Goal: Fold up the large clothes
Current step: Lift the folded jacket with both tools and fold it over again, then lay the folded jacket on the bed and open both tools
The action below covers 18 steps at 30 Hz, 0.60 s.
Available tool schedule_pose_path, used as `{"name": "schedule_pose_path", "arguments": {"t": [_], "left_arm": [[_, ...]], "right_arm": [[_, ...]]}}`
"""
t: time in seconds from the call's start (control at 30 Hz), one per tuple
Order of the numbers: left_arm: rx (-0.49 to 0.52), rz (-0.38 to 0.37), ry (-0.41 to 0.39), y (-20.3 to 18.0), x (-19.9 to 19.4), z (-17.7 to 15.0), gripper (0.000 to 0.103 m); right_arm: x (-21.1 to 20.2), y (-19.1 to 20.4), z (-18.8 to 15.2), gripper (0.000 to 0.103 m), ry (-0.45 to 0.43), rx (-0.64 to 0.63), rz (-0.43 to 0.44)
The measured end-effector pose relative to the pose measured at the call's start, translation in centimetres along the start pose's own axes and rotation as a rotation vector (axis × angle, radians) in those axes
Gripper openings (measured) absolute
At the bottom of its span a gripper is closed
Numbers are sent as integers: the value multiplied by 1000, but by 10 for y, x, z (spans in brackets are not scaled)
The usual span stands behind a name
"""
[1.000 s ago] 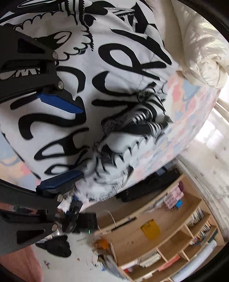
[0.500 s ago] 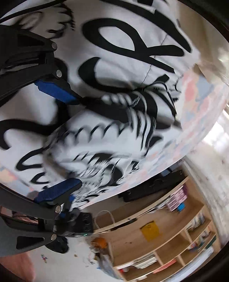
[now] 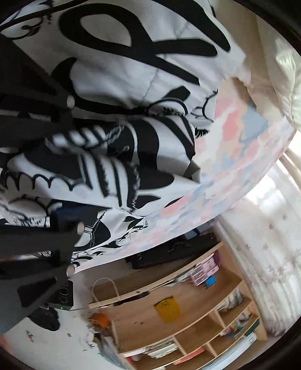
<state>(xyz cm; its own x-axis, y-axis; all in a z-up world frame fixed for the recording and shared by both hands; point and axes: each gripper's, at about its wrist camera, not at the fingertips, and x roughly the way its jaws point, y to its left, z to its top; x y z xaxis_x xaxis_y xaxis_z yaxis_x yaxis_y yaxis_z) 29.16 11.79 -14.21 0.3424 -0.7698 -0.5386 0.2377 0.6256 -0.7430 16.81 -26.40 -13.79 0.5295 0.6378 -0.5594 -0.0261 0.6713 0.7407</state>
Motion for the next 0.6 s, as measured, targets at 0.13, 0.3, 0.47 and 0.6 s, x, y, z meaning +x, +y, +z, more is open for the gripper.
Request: {"name": "schedule_pose_path", "arguments": {"t": [0.13,0.3,0.47,0.6], "left_arm": [[-14,94,-8,-13,-8,-4,6],[57,270,-29,-57,-28,-16,4],[121,397,29,-63,-21,-56,5],[193,496,37,-48,4,-91,10]], "right_arm": [[25,7,19,29,-14,-6,-32],[-2,55,35,4,-118,-214,-156],[-24,60,28,4,-87,-260,-293],[15,23,0,5,78,-245,-468]]}}
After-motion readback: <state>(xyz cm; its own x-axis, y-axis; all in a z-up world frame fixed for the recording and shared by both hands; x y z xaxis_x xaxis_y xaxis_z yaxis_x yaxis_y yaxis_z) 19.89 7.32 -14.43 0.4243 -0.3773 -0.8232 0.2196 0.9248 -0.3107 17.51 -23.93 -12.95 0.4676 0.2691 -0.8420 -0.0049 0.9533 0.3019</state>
